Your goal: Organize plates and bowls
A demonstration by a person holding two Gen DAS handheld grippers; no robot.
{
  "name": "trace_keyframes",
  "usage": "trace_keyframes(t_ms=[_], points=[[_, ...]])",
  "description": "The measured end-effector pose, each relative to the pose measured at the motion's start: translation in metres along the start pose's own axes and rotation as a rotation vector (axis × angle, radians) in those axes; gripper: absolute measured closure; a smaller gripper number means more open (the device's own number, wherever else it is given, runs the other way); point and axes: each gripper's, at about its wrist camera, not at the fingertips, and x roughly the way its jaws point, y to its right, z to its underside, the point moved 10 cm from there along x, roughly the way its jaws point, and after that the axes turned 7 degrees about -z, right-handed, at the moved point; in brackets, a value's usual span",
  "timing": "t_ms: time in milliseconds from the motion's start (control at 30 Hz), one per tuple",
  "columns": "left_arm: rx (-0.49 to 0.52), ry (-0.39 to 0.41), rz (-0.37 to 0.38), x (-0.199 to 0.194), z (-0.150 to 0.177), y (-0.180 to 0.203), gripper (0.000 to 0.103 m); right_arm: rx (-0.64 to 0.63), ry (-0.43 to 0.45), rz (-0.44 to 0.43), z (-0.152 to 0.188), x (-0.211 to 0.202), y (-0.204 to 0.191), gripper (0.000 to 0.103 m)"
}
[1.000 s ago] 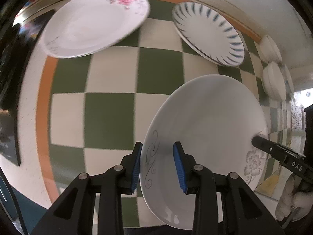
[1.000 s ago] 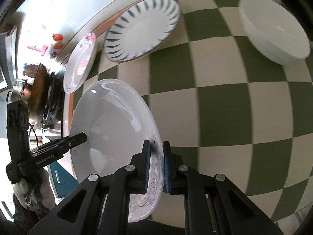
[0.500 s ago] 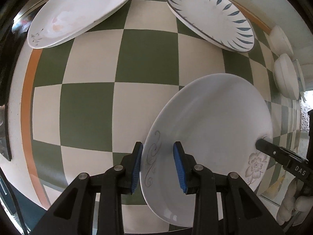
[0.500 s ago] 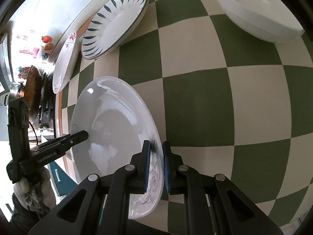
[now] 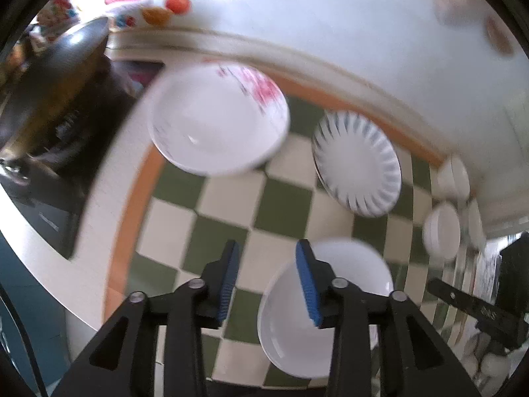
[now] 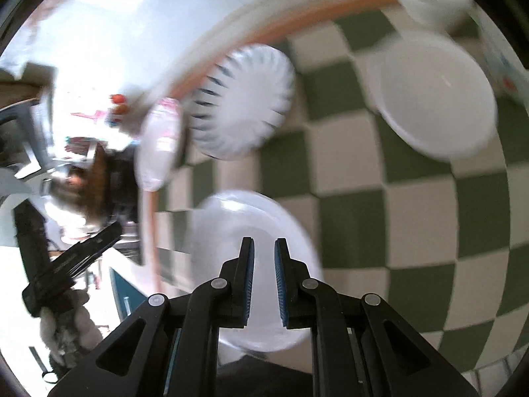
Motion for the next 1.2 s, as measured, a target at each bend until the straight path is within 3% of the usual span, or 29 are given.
trace_keyframes(t_ms=[33,167,400,700,967,1000,1100,1200], points=[[-0.012,0.014,-0.009,-0.001,-0.01,-0.007,0.062,-0.019,-0.005,-0.013,-0.005,0.0,-0.013,0.087],[-0.046,0.028,-0.064,0.017,-0.042,-0.036,0.062,-0.081,-0.017,-0.075,-0.031,0.012,-0.069,0.06],[-0.154,-0.079,-0.074,0.084,-0.074,-0.099,0.062,-0.189,-0.052,-0.048,-0.091,0.087,-0.132,0.06],[-0.196,-0.16,-0.052,0.148,-0.092,-0.126,0.062,-0.213,-0.141,0.035,-0.173,0.203,-0.135,0.06],[-0.164,-0.176,-0.033,0.175,-0.097,-0.121,0.062,-0.24,-0.201,0.096,-0.199,0.256,-0.129,0.067],[-0.159,-0.17,-0.033,0.176,-0.099,-0.12,0.062,-0.231,-0.209,0.089,-0.201,0.26,-0.126,0.069],[-0.113,-0.135,-0.029,0.175,-0.107,-0.115,0.077,-0.201,-0.221,0.069,-0.202,0.264,-0.116,0.091],[-0.114,-0.133,-0.03,0.177,-0.112,-0.113,0.079,-0.216,-0.206,0.046,-0.202,0.266,-0.121,0.094]])
